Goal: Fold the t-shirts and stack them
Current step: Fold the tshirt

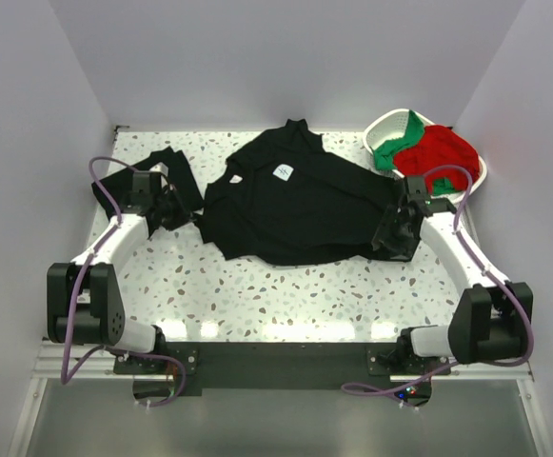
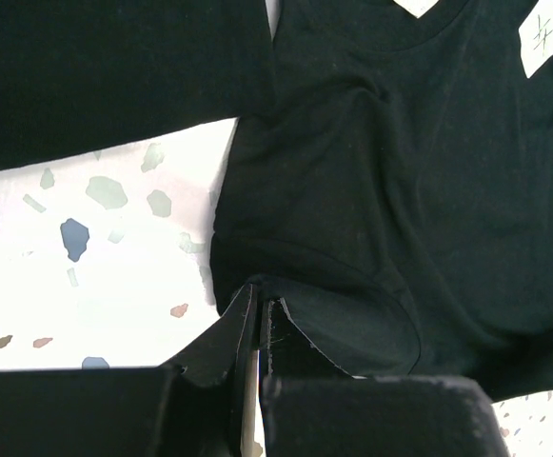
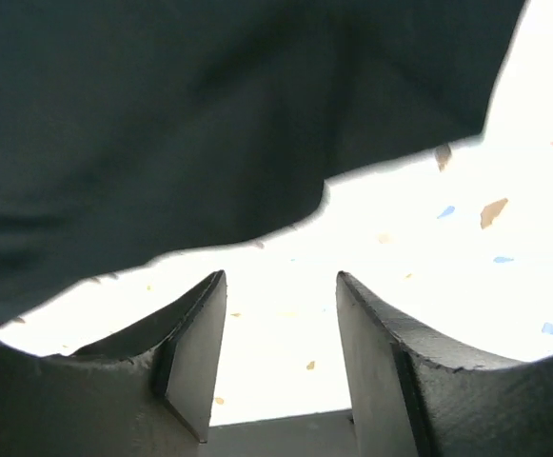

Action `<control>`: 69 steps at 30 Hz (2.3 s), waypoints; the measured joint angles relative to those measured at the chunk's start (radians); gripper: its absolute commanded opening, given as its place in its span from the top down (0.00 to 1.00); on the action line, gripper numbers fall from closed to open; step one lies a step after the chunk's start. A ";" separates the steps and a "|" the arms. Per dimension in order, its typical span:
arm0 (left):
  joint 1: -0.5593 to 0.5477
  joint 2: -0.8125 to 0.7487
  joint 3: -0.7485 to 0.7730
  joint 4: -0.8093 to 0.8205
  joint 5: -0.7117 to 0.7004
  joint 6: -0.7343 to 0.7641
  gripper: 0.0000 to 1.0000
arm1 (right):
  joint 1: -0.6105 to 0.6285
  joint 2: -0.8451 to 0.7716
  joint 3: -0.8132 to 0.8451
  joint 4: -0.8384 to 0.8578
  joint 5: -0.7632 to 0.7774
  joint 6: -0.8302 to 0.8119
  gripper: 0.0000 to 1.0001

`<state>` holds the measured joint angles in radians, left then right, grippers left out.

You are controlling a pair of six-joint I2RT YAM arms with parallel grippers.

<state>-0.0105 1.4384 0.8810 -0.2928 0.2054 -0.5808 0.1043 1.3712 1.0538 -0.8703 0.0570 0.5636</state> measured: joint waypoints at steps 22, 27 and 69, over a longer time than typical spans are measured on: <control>0.002 0.005 0.006 -0.008 0.000 0.002 1.00 | -0.080 0.068 -0.180 0.179 -0.071 0.001 0.55; 0.002 0.004 0.006 -0.011 0.000 0.003 1.00 | -0.080 0.092 -0.180 0.218 -0.080 0.000 0.59; 0.002 -0.175 0.014 -0.158 0.032 -0.002 1.00 | -0.080 -0.191 -0.121 -0.111 -0.139 -0.027 1.00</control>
<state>-0.0086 1.2636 0.8948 -0.4511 0.2371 -0.5831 0.0242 1.1801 0.9329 -0.9817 -0.0818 0.5362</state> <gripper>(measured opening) 0.030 0.021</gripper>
